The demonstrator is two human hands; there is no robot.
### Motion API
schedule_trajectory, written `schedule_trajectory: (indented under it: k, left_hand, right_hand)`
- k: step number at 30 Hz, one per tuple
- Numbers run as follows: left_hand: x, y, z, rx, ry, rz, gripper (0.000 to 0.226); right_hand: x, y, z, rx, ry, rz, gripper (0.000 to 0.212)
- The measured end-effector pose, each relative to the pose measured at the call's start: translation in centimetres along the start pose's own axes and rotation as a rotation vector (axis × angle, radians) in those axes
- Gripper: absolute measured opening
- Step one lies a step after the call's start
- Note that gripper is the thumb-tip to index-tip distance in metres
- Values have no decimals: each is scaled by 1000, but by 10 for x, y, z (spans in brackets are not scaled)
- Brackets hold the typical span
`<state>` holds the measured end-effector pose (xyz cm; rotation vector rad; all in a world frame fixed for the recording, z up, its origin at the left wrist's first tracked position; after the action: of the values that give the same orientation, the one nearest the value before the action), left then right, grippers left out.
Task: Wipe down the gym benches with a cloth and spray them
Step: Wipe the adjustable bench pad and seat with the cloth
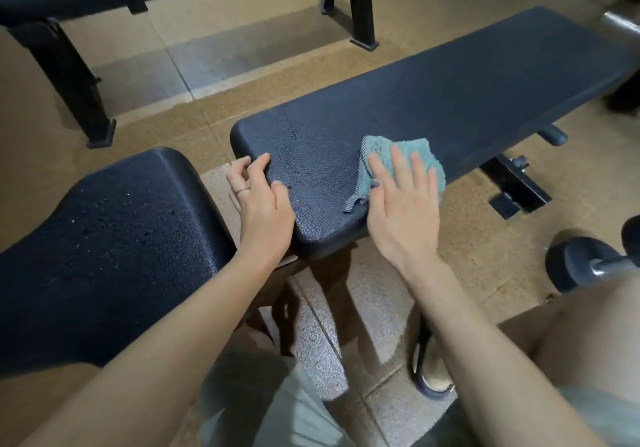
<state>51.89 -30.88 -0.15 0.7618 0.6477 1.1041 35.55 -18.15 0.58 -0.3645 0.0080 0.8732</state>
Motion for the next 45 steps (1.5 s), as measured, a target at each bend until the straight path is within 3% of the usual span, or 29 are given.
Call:
schedule_trajectory:
  k: [6,10,14,18,24,28,32,35,38,45]
  left_hand:
    - [-8,-7,12,53,52,29,36]
    - [-13,-18,12,119,79,244,37]
    - [-18,-21,11,111,100,261,31]
    - [-20,-21,11,135,111,255,28]
    - [-21,-29,10,282,111,350,28]
    - [-20,-27,13,300,62,401,36]
    - [-17,-13,40,44,-85,207,41]
    - [-15,-8,88,-436,8,-79,52]
    - [-12,-28,104,-740,-23,-30,63]
    - [-12,-32,94,-808,-7,-4,60]
  right_hand:
    - [75,-79,-10,-77,-204,326,54]
    - [11,-98,-14,-4,-297,432,56]
    - [-90,-131,-46,70,-438,423,56]
    - [-147,-156,-65,144,-457,442,54]
    - [-47,-106,-25,38,-288,503,57]
    - [-14,-68,-10,43,-354,498,57]
    - [-104,-95,-34,59,-349,285,56]
    - [-132,-134,-58,91,-350,255,55]
    - [-124,-167,-67,123,-348,339,51]
    - [-81,-184,-64,231,-348,562,48]
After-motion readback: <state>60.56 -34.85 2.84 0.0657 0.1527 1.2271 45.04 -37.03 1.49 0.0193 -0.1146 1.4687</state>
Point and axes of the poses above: each hand's wrist, its own x-axis away from the middle knuckle, its own z-axis out of the back of the hand, y = z × x, the point moved 5 cm from there along -x, towards the middle knuckle, and after that the axes turned 4 degrees about -x, right-handed, at the moved point
